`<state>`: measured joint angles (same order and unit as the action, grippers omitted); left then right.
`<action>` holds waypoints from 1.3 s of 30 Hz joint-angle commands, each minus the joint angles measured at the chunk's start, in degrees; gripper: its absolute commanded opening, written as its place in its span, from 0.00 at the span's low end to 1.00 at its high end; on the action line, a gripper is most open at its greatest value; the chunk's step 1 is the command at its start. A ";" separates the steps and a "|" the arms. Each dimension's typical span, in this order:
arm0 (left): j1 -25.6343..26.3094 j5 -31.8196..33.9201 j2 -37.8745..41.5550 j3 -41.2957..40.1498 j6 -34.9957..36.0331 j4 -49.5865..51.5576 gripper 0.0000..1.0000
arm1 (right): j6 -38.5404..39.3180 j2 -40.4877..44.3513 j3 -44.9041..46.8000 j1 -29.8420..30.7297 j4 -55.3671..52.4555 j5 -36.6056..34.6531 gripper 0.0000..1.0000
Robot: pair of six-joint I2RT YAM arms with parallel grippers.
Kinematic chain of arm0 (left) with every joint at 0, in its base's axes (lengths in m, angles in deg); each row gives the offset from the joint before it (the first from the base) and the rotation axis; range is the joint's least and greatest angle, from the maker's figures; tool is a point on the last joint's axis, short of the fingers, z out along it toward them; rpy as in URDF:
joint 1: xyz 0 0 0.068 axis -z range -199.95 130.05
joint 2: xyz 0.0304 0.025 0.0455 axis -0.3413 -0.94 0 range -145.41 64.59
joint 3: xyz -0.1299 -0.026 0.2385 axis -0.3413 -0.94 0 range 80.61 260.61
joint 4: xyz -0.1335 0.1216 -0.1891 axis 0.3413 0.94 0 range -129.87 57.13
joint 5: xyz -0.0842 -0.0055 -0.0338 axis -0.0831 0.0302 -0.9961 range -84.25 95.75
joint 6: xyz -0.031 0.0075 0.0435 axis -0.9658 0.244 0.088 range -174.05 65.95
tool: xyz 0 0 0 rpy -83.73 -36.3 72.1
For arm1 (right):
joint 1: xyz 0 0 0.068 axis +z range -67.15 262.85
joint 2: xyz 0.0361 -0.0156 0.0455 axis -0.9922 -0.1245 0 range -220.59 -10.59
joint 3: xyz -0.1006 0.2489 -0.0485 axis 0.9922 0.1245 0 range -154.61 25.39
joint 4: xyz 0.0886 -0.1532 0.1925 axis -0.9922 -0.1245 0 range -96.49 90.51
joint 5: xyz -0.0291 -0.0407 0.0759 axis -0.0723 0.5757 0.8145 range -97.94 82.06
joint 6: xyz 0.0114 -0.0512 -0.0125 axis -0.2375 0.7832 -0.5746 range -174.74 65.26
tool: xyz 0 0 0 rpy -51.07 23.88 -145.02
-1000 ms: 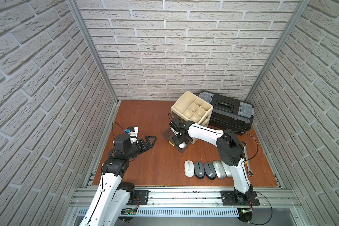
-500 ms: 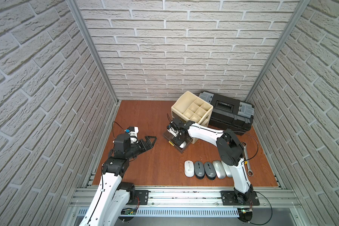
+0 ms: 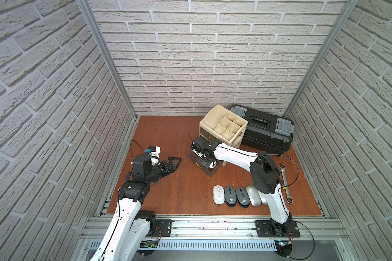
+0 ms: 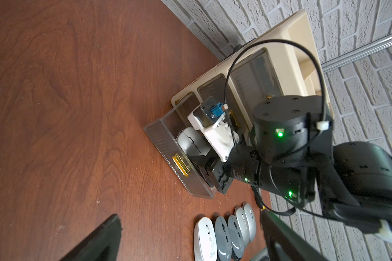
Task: Take the mice out of the drawer
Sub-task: Pick up the mouse from the drawer, then place the mouse at the center of the board.
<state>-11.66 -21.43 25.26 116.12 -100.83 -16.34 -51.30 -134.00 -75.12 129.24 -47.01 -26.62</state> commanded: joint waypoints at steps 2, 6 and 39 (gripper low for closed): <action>-0.45 -0.86 0.02 0.97 -0.05 -2.75 0.98 | -3.46 1.98 -2.44 2.85 -2.53 -9.15 0.41; -0.47 -0.78 0.30 0.86 0.03 -2.78 0.98 | -6.16 2.90 -2.92 4.59 -3.01 -15.22 0.41; -6.70 -19.09 5.62 -0.09 8.82 -3.36 0.98 | -52.43 33.57 22.05 13.16 -2.32 -0.50 0.44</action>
<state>-18.04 -32.31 29.98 116.93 -94.10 -14.70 -95.41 -103.10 -55.19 140.71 -50.58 -29.39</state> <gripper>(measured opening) 0.983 0.575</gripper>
